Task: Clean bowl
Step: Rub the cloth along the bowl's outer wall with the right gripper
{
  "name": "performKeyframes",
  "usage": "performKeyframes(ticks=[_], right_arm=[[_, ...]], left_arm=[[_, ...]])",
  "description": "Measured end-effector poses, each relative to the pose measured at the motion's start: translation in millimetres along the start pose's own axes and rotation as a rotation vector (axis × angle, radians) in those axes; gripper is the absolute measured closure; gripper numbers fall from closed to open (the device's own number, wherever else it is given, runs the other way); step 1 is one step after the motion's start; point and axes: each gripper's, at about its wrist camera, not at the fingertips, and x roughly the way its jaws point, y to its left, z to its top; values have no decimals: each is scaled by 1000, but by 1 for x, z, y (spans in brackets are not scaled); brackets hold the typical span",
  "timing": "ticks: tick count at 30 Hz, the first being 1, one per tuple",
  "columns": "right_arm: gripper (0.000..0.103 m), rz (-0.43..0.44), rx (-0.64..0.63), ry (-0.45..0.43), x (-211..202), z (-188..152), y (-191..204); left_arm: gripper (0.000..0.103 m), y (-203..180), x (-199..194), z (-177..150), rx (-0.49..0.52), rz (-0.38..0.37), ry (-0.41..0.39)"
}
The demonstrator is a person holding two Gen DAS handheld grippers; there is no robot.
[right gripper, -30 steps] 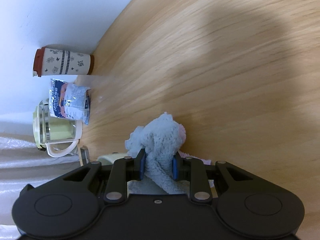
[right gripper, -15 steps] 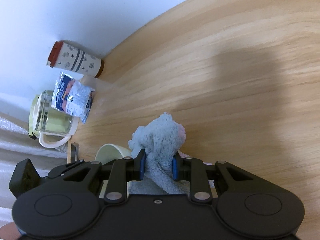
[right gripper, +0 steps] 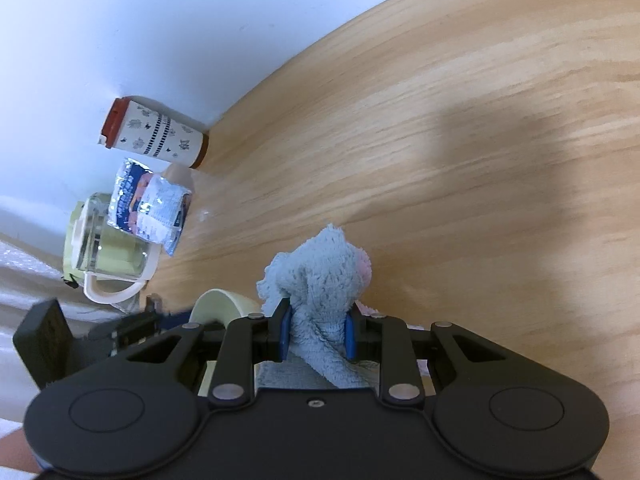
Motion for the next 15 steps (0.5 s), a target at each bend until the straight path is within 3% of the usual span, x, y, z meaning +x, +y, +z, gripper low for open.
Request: performKeyframes(ticks=[3, 5, 7, 13, 15], right_arm=[[74, 6, 13, 0, -2, -3, -3], [73, 15, 30, -7, -5, -6, -5], [73, 19, 38, -14, -7, -8, -6], [73, 9, 44, -25, -12, -17, -5], [73, -1, 54, -32, -14, -19, -7]], left_arm=[[54, -6, 5, 12, 110, -27, 20], [58, -6, 10, 15, 137, -18, 26], [58, -6, 16, 19, 159, -69, 52], [61, -13, 26, 20, 219, -97, 82], [72, -13, 30, 17, 223, -74, 89]])
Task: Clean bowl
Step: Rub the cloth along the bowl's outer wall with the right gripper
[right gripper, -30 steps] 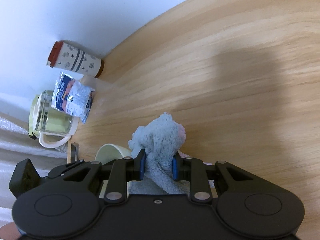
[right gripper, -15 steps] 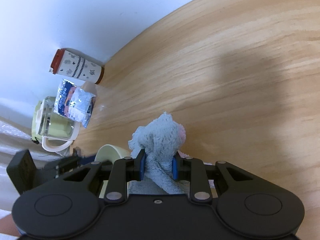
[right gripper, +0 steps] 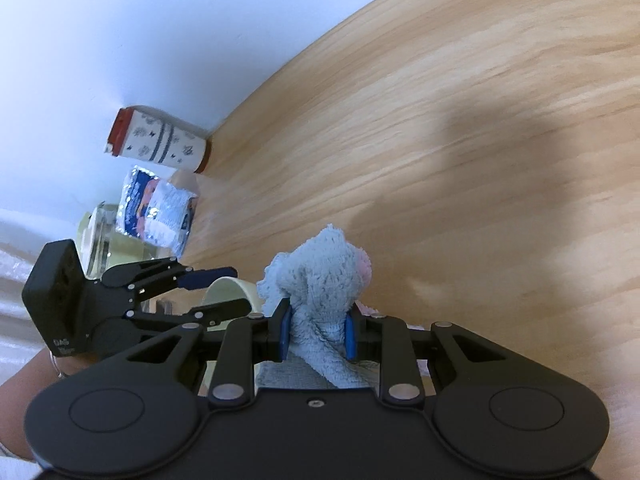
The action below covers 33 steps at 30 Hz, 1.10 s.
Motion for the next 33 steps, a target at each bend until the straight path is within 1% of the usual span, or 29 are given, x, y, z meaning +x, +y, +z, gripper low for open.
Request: performKeyframes(ticks=[1, 2, 3, 5, 7, 10, 12, 13, 15, 17, 20, 24, 26, 28, 31, 33], right_arm=[[73, 0, 4, -3, -1, -1, -1], [73, 0, 9, -6, -3, -2, -3], [73, 2, 11, -7, -3, -3, -3], [73, 8, 15, -6, -3, -5, -3], [73, 4, 15, -3, -3, -5, -4], [73, -14, 5, 5, -2, -3, -4], [73, -19, -3, 10, -1, -1, -4], [73, -15, -3, 12, 1, 1, -4], [73, -8, -3, 15, 3, 5, -3], [73, -7, -6, 18, 5, 9, -2], [73, -12, -36, 35, 13, 17, 4], [73, 6, -57, 61, 24, 22, 12], [73, 10, -73, 74, 32, 24, 19], [73, 15, -86, 86, 38, 26, 24], [73, 33, -93, 114, 48, 28, 34], [73, 32, -104, 125, 52, 28, 38]], left_arm=[[76, 1, 1, -1, -5, -7, 0], [85, 1, 1, -2, -15, -27, -4], [85, 0, 1, -4, -23, -47, -12], [85, 0, 1, -7, -37, -47, -27], [86, 4, 1, -10, -85, -56, -43], [90, 9, -1, -18, -191, -47, -62], [93, 10, -3, -28, -283, -30, -76], [94, 10, -2, -29, -305, -30, -76], [95, 11, -3, -39, -425, -38, -69], [95, 11, -3, -46, -501, -42, -66], [94, 3, -7, -57, -575, -18, -76], [94, -6, -9, -66, -644, 11, -79], [94, -8, -8, -69, -673, 3, -71], [93, -10, -8, -70, -659, -12, -62], [91, -9, -8, -71, -658, -11, -57], [83, -7, -7, -72, -659, -9, -51]])
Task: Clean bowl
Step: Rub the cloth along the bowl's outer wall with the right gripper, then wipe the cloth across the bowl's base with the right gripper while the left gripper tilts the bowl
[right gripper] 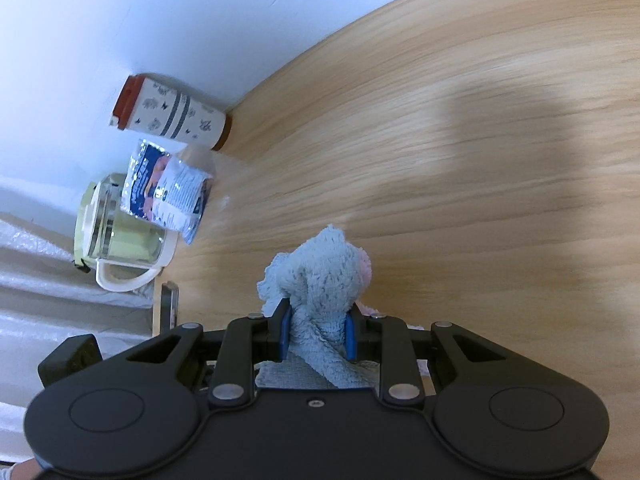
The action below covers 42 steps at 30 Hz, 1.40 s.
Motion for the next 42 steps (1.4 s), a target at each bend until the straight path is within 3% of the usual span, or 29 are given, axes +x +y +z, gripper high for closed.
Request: performKeyframes(ticks=[3, 10, 20, 25, 30, 38, 42], right_arm=[[73, 12, -5, 20, 7, 3, 5], [73, 57, 111, 80, 30, 12, -8], [73, 82, 178, 166, 56, 12, -19], [71, 128, 237, 205, 55, 14, -31], [70, 102, 158, 209, 52, 15, -19], [70, 82, 24, 172, 35, 25, 16], [70, 44, -85, 131, 25, 27, 38]], left_arm=[[81, 3, 4, 5, 0, -37, 37], [81, 1, 18, 18, 63, -73, 79], [88, -13, 13, 13, 133, -64, -41], [91, -43, -2, 4, 272, -6, -148], [90, -69, -9, -5, 382, 60, -228], [89, -82, -24, -4, 327, 90, -296], [87, -85, -33, 5, 283, 67, -324]])
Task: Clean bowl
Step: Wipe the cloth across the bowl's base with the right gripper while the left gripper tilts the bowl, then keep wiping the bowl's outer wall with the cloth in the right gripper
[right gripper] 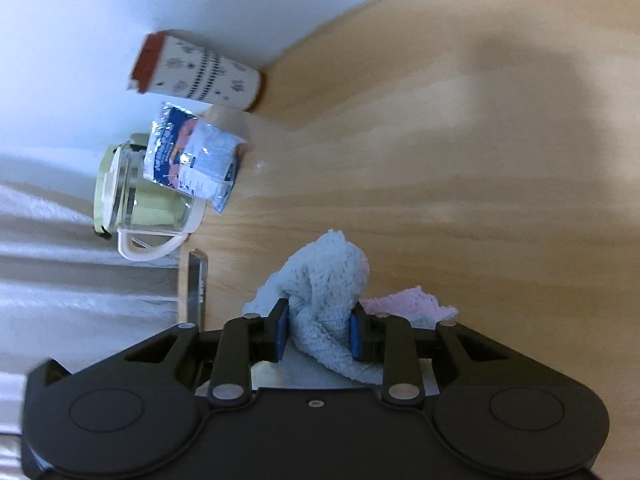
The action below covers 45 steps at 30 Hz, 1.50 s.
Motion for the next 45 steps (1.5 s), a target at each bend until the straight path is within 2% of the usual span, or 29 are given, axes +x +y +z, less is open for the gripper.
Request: performKeyframes(ticks=[2, 6, 10, 14, 18, 20, 25, 29, 32, 38, 45], right_arm=[[70, -8, -55, -14, -6, 1, 6], [72, 34, 66, -25, -15, 0, -22], [72, 67, 168, -70, -30, -14, -52], [72, 34, 215, -76, -40, -27, -69], [72, 41, 221, -99, -48, -31, -69], [72, 87, 193, -120, -52, -29, -56], [72, 37, 55, -119, -51, -19, -19], [72, 70, -32, -118, -50, -19, 5], [72, 18, -86, -126, -49, -23, 13], [72, -4, 48, -113, -45, -23, -26], [72, 91, 289, -138, -41, -44, -81]], left_arm=[[87, -1, -1, 3, -3, -5, 2], [86, -1, -3, 4, -10, -9, 3], [86, -2, -2, 1, -10, -4, 14], [86, 0, 2, 3, -10, 18, 13], [86, -6, 3, 3, 12, 36, 19], [86, -10, 2, 4, 11, 38, 18], [85, -16, 5, 2, 43, 49, 21], [85, -18, 6, 0, 32, 43, 28], [84, -22, 4, -2, 43, 39, 16], [84, -16, -2, 0, -1, 10, -1], [84, -5, -2, -5, -89, 2, -24]])
